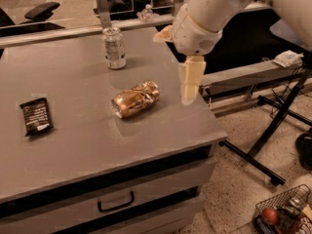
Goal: Move orange can near rxbar chocolate
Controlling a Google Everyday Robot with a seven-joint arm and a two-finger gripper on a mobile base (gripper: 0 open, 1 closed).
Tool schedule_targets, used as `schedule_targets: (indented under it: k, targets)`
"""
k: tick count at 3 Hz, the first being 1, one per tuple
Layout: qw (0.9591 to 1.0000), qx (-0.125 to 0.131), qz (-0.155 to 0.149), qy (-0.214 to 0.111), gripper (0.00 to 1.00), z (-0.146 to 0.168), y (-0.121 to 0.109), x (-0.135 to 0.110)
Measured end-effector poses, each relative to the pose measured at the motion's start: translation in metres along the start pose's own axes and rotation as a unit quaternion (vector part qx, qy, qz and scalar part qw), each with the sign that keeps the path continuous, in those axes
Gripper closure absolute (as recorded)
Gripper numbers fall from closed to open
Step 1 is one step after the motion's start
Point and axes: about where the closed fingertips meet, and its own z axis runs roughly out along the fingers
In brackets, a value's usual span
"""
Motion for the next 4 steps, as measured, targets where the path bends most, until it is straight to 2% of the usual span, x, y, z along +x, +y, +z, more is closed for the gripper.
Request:
schedule_targets:
  k: [1, 2, 4]
  targets:
    - [0.9995, -0.015, -0.026, -0.005, 0.0, 0.026, -0.015, -0.007]
    - [0.999, -0.035, -0.028, -0.004, 0.0, 0.056, -0.022, -0.012]
    - [0.9968, -0.075, 0.016, 0.022, 0.0, 0.094, -0.027, -0.027]
